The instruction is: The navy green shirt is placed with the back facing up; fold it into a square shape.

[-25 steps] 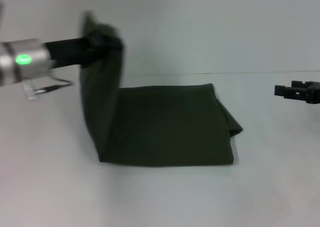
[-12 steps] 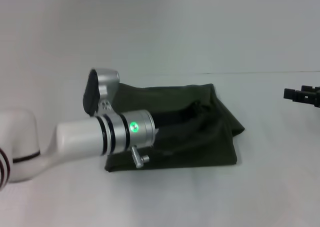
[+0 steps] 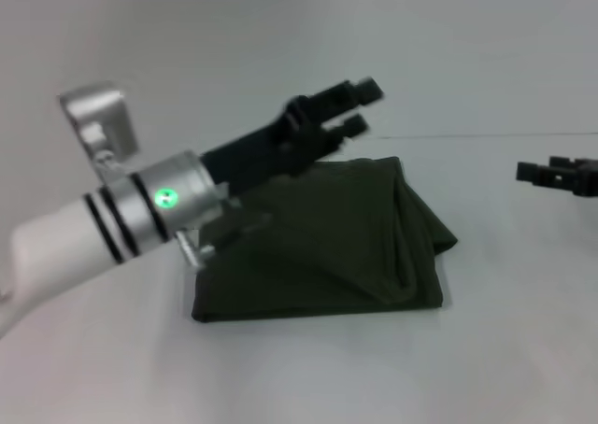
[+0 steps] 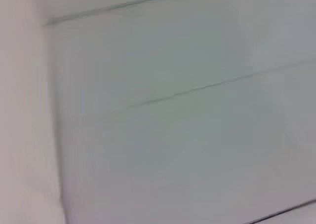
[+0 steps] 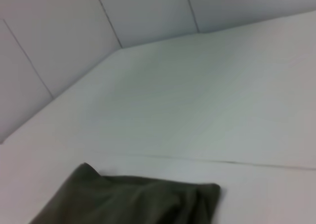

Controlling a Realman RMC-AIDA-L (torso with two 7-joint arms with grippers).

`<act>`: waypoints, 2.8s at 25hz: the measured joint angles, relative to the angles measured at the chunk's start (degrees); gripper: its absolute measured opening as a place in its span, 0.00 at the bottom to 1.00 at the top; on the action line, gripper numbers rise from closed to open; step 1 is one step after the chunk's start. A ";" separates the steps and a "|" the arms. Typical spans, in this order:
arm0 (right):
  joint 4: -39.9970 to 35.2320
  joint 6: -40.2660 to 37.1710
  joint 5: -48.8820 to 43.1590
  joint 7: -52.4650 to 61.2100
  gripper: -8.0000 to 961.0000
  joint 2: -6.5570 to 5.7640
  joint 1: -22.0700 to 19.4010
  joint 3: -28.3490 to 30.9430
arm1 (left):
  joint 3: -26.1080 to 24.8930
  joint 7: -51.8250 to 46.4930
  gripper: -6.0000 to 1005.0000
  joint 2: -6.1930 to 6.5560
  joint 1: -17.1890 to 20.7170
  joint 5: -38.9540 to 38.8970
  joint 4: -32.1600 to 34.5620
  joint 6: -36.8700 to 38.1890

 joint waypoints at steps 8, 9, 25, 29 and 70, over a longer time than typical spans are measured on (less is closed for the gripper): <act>-0.35 -4.21 0.65 0.44 0.81 1.01 4.81 -6.45 | -0.23 17.36 0.73 0.18 8.99 -0.95 7.88 -4.39; -0.59 -4.54 0.58 2.00 0.81 1.09 5.49 -7.46 | -0.24 18.06 0.75 0.23 9.85 -0.92 8.75 -5.01; 3.31 1.09 -18.89 39.94 0.79 -1.40 23.42 -20.67 | -5.23 20.14 0.89 1.61 12.78 -1.12 12.38 -6.32; 6.75 3.14 -19.09 41.09 0.79 -0.85 23.55 -21.12 | -5.61 20.62 0.89 1.92 12.79 -0.87 12.83 -6.50; 15.46 23.30 -18.92 42.54 0.73 7.04 23.99 -21.79 | -11.33 41.91 0.89 4.71 16.13 30.23 26.08 9.59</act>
